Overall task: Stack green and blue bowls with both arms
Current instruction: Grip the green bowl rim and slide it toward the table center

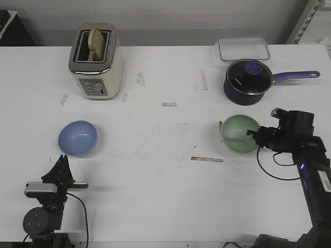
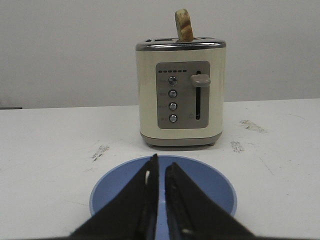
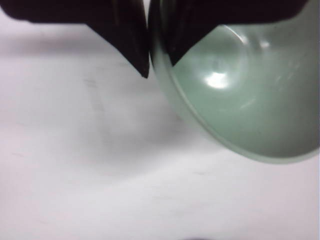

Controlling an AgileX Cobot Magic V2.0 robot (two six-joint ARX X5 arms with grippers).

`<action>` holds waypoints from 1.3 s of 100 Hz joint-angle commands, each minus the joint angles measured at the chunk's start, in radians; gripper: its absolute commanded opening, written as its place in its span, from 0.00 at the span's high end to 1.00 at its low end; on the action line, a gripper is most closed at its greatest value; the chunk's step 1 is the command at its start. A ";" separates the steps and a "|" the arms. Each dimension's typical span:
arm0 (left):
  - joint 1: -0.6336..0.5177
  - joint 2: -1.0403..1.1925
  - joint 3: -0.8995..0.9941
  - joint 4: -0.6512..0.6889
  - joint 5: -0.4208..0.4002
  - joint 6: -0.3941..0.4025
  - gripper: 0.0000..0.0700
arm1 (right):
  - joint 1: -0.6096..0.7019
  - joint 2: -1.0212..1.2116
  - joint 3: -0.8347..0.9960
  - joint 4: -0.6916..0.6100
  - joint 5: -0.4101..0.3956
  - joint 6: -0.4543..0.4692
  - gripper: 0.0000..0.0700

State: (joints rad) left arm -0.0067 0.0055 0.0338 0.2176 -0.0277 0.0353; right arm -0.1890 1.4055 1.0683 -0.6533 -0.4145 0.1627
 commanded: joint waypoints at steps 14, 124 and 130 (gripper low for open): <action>0.000 -0.002 -0.020 0.013 -0.003 -0.002 1.00 | 0.203 0.004 0.013 0.057 0.002 0.181 0.99; 0.000 -0.002 -0.020 0.013 -0.003 -0.002 1.00 | 0.721 0.252 0.084 0.175 0.226 0.554 0.89; 0.000 -0.002 -0.020 0.013 -0.003 -0.002 1.00 | 0.720 0.252 0.084 0.173 0.228 0.554 0.72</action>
State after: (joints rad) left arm -0.0067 0.0055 0.0338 0.2172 -0.0277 0.0353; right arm 0.5236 1.6386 1.1290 -0.4858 -0.1913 0.7078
